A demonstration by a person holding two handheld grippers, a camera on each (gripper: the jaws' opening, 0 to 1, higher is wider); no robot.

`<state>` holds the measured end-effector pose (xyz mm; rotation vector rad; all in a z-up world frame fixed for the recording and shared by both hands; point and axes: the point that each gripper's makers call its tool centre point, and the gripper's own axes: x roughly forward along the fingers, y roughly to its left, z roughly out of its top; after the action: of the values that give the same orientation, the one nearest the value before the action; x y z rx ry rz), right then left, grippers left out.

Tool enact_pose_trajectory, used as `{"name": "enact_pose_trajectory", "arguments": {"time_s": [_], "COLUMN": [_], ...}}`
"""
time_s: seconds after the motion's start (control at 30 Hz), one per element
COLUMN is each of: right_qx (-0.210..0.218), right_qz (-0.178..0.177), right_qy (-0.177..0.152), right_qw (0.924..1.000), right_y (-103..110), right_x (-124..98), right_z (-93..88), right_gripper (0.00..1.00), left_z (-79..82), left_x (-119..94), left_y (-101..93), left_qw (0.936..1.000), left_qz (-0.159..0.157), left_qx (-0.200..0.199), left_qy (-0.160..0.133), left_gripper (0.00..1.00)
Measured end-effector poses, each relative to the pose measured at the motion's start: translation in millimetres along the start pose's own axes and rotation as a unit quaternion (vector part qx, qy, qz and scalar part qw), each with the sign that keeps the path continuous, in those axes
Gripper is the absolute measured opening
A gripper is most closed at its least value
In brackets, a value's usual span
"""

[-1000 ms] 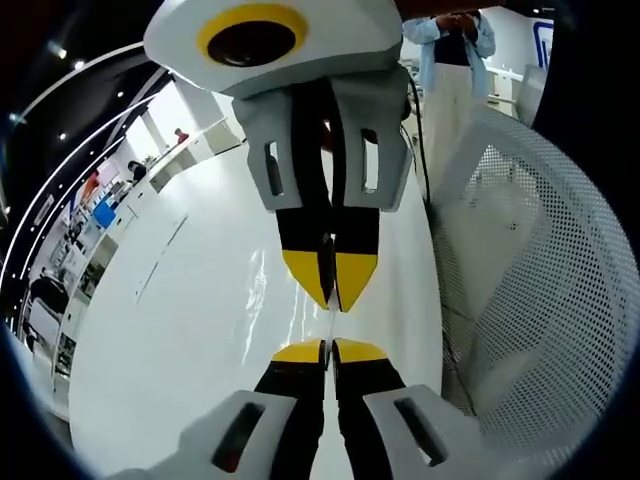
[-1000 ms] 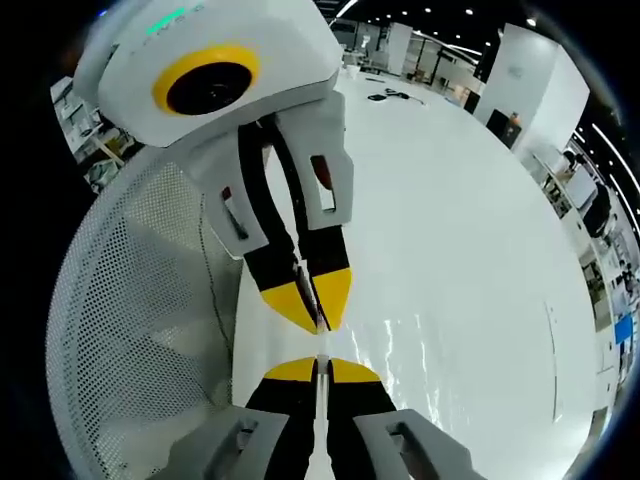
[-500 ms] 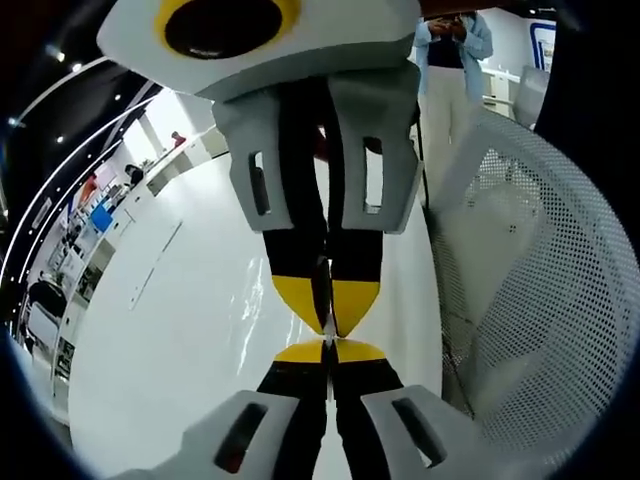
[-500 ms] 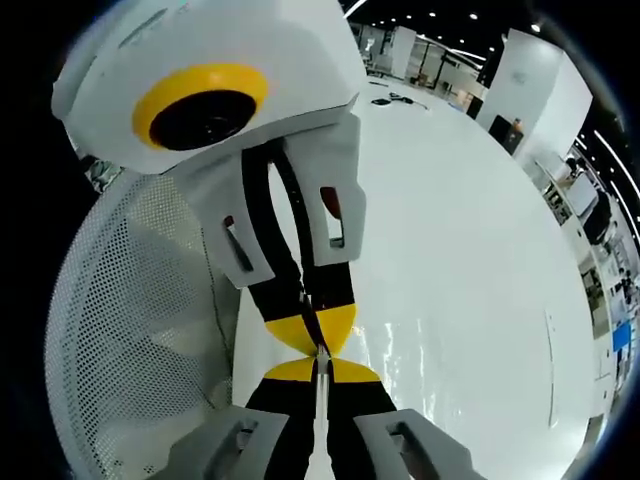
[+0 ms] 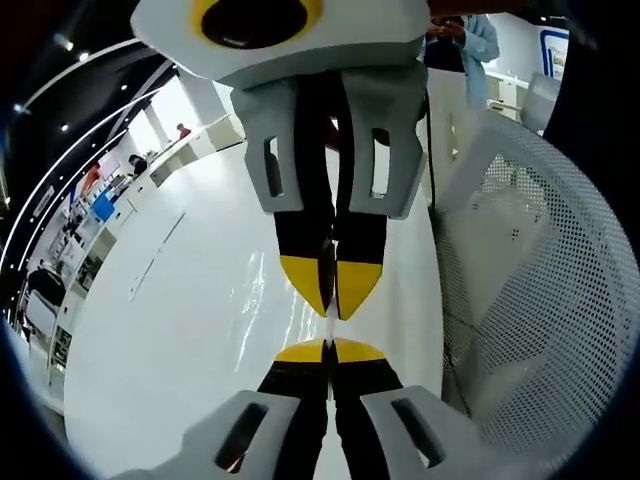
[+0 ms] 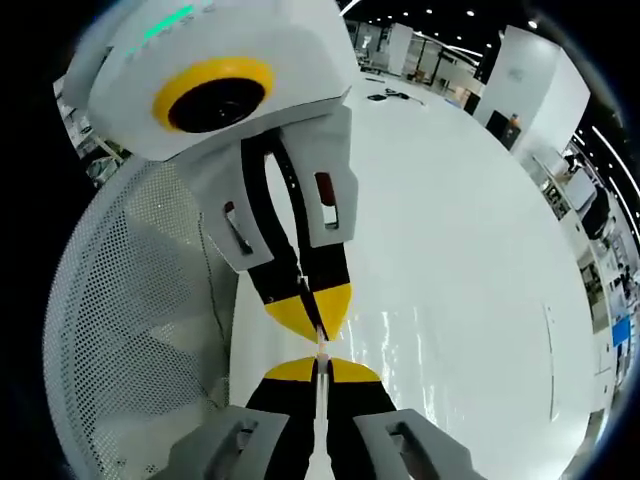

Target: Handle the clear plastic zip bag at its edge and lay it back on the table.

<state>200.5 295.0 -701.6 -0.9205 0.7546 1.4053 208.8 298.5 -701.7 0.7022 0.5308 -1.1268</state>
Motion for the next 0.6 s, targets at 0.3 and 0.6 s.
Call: {"name": "enact_pose_trajectory", "arguments": {"time_s": [0.3,0.6], "right_qx": [0.006,0.008], "right_qz": [-0.002,-0.005], "right_qy": [0.003,0.006], "right_qw": [1.0000,0.9999], "right_y": [-0.7,0.1], "right_x": [-3.2,-7.2], "right_z": [-7.1,-10.9], "right_gripper": [0.00,0.00], "left_z": [-3.5,-5.2], "left_x": [-1.1,-4.5], "left_y": [1.3,1.8], "left_qw": [1.0000,0.9999], "left_qz": [-0.002,0.001], "left_qx": [-0.009,-0.011], "left_qy": [0.004,0.008], "left_gripper": [0.00,0.00]}}
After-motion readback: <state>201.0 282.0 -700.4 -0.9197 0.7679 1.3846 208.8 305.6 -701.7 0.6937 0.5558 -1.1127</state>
